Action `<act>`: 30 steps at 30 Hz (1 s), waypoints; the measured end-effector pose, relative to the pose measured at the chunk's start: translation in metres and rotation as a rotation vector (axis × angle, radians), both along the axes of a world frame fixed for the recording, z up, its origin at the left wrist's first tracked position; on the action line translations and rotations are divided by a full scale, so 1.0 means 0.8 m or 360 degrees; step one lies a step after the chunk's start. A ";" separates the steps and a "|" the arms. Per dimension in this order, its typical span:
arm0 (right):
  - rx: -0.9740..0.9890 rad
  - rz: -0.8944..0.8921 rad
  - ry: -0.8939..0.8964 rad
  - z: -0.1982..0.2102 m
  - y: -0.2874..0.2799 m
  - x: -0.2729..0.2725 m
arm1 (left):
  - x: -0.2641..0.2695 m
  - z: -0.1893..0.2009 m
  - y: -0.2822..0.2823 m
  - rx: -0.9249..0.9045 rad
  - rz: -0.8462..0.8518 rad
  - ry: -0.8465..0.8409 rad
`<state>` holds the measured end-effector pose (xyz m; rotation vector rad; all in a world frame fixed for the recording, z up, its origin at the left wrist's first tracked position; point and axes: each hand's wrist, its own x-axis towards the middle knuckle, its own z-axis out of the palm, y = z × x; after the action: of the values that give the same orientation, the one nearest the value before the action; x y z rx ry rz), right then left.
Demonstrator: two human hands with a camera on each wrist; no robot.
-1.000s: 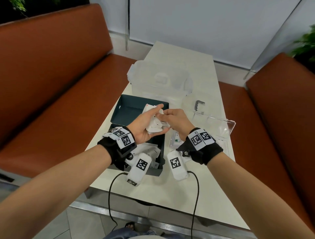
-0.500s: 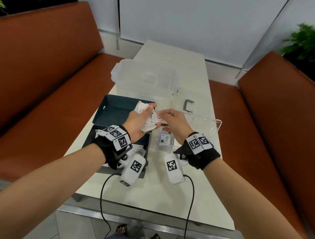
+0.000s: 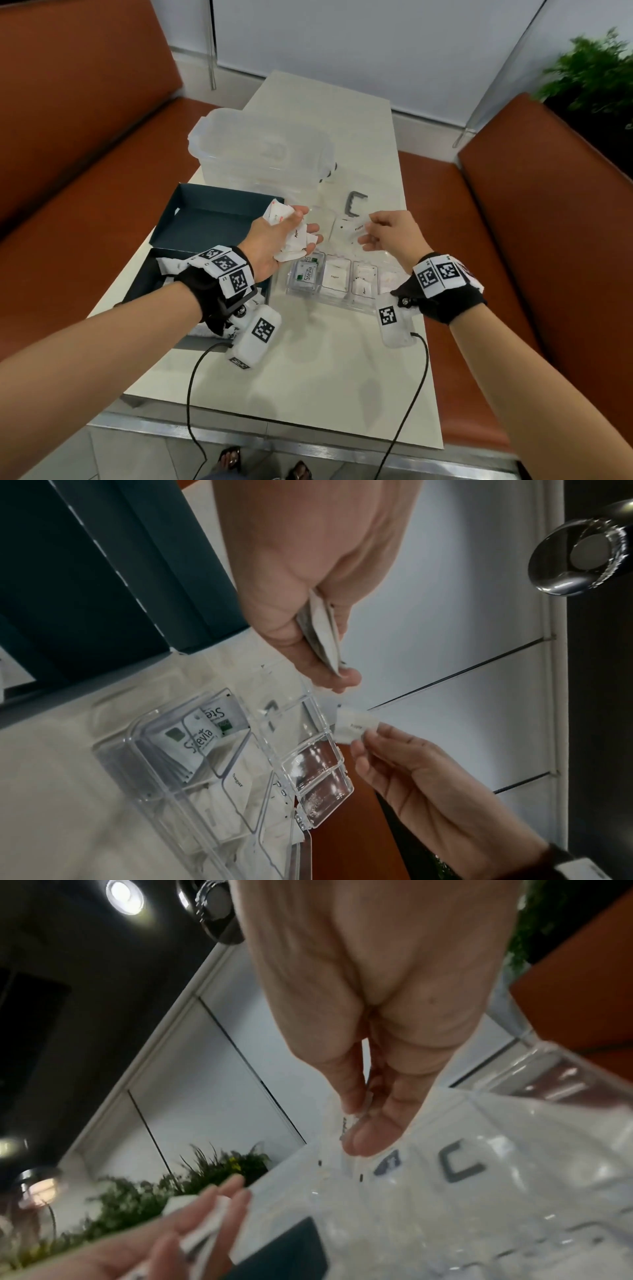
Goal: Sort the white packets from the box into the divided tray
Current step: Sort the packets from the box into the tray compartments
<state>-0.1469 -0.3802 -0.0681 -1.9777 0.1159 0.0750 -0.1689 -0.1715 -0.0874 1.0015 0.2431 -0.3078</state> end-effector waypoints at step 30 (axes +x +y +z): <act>-0.1516 0.0141 -0.0034 -0.100 -0.020 -0.016 | -0.001 0.002 -0.010 -0.0052 -0.0045 0.0012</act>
<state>-0.1597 -0.3966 -0.1483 -2.9350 0.0495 0.0602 -0.1700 -0.1799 -0.0856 0.9721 0.2304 -0.3403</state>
